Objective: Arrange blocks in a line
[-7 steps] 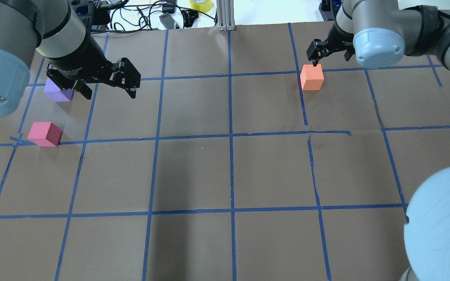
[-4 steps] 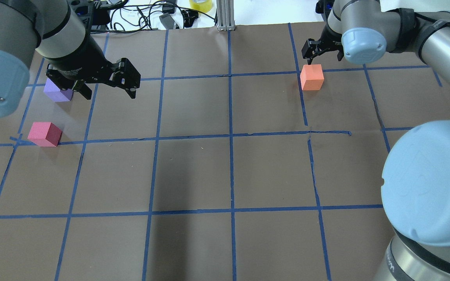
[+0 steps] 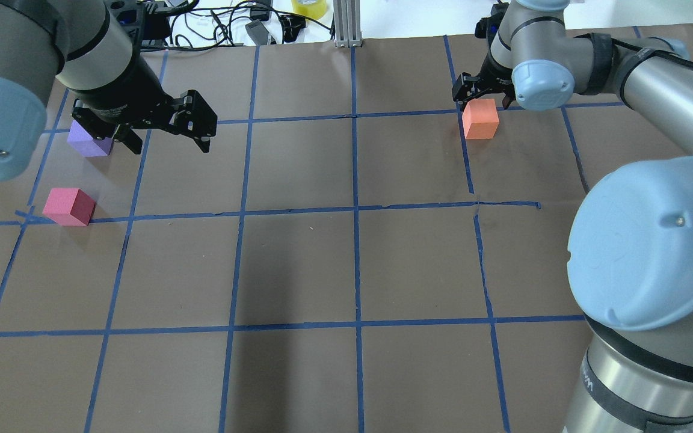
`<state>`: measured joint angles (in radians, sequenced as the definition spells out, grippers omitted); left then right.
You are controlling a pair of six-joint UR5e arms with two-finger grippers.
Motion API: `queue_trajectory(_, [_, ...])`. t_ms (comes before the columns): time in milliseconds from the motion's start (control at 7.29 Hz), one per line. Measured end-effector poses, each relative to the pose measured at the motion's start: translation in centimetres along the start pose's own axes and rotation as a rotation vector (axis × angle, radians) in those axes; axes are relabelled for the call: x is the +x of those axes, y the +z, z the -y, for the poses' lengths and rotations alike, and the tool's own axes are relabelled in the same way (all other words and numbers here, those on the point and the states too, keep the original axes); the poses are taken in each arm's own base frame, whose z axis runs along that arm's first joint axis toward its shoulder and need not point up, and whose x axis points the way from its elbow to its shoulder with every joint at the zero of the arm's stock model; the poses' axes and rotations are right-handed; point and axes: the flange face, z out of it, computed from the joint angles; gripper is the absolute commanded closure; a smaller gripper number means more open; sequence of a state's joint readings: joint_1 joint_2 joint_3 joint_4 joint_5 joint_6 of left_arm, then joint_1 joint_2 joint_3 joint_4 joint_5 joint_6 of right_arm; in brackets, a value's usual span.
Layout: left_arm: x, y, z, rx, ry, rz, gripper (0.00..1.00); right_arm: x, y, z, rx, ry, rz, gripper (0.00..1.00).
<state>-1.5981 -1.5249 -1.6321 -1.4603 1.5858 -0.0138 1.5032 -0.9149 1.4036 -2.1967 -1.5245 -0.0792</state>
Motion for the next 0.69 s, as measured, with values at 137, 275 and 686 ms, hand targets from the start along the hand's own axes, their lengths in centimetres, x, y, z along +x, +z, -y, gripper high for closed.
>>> queue_trajectory(137, [0.0, 0.0, 0.0, 0.0, 0.0, 0.0, 0.0, 0.0, 1.0, 0.1, -0.004, 0.0, 0.002, 0.0])
queue_trajectory(275, [0.0, 0.0, 0.0, -0.001, 0.0, 0.0, 0.0, 0.1, 2.0, 0.2, -0.008, 0.001, -0.001, 0.06])
queue_trajectory(686, [0.0, 0.0, 0.0, 0.0, 0.0, 0.0, 0.0, 0.4, 3.7, 0.1, -0.025, 0.001, -0.012, 1.0])
